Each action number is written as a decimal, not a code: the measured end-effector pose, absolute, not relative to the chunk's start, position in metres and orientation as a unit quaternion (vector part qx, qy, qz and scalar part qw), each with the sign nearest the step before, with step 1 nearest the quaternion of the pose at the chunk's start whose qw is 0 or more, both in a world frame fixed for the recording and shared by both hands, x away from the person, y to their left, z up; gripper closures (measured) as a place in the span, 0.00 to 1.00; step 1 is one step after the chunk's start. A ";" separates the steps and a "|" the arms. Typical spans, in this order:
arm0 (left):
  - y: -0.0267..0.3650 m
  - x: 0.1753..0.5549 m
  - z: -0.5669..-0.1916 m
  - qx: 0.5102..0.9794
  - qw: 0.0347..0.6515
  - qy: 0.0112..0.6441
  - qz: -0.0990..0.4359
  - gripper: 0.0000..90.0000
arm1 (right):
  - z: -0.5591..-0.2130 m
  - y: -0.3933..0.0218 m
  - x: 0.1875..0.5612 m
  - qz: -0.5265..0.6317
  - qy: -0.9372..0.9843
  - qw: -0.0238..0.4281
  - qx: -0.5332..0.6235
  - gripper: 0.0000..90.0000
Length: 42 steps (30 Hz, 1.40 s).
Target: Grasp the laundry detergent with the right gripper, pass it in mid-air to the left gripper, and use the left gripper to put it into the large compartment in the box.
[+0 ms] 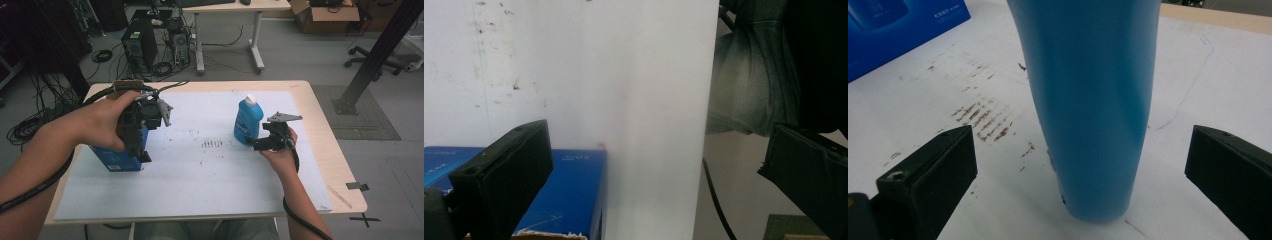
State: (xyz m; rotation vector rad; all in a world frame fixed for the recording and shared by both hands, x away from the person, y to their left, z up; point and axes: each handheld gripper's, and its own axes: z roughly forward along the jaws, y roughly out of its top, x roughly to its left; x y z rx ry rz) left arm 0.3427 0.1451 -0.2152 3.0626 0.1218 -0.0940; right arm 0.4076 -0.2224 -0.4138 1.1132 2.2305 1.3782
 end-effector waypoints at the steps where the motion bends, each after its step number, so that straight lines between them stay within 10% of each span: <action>1: 0.145 0.343 -0.215 0.998 0.039 0.041 -0.030 0.00 | -0.414 -0.221 0.409 0.479 0.774 0.147 0.387 0.00; 42: 0.160 0.339 -0.213 0.997 0.048 0.051 -0.024 0.00 | -0.422 -0.205 0.426 0.501 0.751 0.175 0.392 0.04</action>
